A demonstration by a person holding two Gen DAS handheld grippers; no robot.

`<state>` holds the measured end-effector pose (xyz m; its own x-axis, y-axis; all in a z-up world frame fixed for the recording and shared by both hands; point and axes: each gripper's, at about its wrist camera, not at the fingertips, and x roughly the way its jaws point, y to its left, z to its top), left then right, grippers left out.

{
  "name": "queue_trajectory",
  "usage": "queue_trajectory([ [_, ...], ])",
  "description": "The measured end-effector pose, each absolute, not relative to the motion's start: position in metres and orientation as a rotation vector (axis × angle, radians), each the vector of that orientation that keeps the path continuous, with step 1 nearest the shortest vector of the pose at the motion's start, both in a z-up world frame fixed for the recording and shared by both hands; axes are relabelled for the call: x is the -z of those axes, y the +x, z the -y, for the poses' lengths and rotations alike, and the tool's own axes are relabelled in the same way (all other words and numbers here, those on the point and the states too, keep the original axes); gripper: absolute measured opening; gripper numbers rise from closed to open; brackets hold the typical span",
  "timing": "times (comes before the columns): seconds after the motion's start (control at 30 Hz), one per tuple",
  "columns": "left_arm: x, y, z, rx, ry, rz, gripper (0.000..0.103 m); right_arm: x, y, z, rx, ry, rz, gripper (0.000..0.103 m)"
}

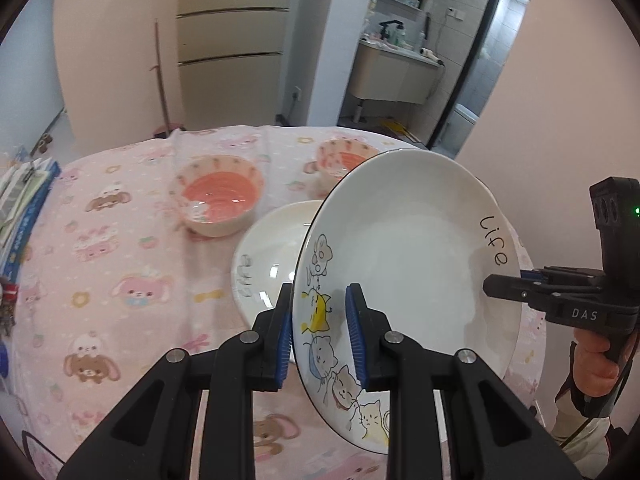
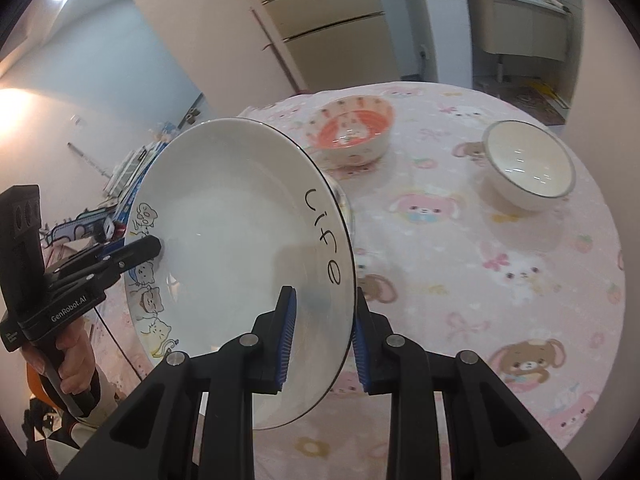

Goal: Organize plates and bowls
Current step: 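Lift the cat plate with both tools and carry it toward the plate stack, then lower the cat plate onto the white plate stack with both tools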

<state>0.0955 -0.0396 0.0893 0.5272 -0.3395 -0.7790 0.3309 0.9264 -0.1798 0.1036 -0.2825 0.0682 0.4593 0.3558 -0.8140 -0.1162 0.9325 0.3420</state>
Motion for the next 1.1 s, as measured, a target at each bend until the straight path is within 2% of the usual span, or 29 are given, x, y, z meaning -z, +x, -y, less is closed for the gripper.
queue_trajectory([
  [0.4,-0.075,0.113,0.009,0.312,-0.019,-0.907,0.023,-0.061,0.138,0.239,-0.331,0.230,-1.076,0.029],
  [0.73,-0.036,0.156,0.013,0.303,-0.042,-1.037,0.023,-0.039,0.179,0.247,-0.328,0.258,-1.114,0.029],
  [1.1,-0.024,0.172,0.011,0.285,-0.039,-1.044,0.023,-0.010,0.204,0.243,-0.319,0.284,-1.170,0.029],
])
